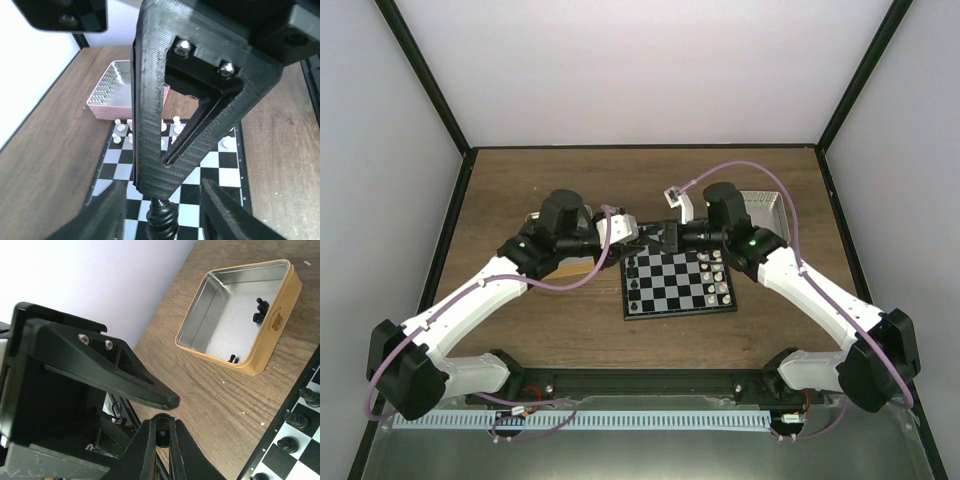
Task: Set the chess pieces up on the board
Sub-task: Pick up the chess piece from the storage box.
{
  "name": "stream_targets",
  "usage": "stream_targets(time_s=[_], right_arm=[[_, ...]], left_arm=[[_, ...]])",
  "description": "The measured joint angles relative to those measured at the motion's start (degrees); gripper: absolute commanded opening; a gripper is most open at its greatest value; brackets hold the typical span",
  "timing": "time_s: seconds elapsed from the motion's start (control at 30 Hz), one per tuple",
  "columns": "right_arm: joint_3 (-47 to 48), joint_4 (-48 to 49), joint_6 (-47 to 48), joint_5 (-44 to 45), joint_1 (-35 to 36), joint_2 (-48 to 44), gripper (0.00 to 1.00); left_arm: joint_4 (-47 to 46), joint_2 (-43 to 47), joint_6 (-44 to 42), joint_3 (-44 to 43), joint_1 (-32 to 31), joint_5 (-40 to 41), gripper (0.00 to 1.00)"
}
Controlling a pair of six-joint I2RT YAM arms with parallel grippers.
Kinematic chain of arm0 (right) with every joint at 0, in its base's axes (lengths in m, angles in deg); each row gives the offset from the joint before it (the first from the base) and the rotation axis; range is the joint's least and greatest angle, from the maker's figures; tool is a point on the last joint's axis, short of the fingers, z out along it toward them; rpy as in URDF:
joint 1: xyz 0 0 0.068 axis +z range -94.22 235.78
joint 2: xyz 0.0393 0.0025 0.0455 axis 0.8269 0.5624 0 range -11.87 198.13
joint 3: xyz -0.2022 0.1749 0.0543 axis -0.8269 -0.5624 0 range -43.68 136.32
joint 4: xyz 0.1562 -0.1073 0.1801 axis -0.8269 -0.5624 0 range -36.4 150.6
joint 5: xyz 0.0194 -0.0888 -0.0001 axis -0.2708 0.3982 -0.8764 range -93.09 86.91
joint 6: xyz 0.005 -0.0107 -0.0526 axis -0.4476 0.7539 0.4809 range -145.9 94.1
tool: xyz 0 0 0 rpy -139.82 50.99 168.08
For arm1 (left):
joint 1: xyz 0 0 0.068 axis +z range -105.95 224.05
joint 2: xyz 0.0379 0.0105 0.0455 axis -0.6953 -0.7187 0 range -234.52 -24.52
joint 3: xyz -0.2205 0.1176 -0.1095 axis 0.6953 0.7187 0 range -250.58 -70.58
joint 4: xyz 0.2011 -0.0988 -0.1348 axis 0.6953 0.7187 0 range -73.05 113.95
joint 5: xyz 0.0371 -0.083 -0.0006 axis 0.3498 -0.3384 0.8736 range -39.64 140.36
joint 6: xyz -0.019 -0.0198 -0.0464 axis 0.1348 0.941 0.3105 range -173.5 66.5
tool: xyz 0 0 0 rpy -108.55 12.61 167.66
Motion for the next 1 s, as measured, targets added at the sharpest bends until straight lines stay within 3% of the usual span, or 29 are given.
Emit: stream_targets(time_s=[0.1,0.27,0.4,0.63,1.0], right_arm=[[-1.05,0.63,-0.68,1.09,0.00,-0.59,0.01],[-4.20,3.02,-2.38,4.68,0.00,-3.98,0.01],[-6.99,6.27,-4.33,6.91,0.00,-8.04,0.01],[-12.13,15.41,-9.31,8.87,0.00,-15.04,0.01],[-14.10,29.51,-14.80,9.66,0.00,-21.03,0.01]], left_arm=[[-2.43,0.22,3.15,0.72,-0.22,-0.04,0.62],[-7.41,3.63,8.28,5.62,-0.26,-0.11,0.69],[-11.87,7.15,16.17,8.63,-0.28,1.64,0.68],[-26.05,9.75,37.83,10.38,-0.33,-0.66,0.66],[-35.85,6.16,72.43,6.75,-0.33,-1.01,0.56]])
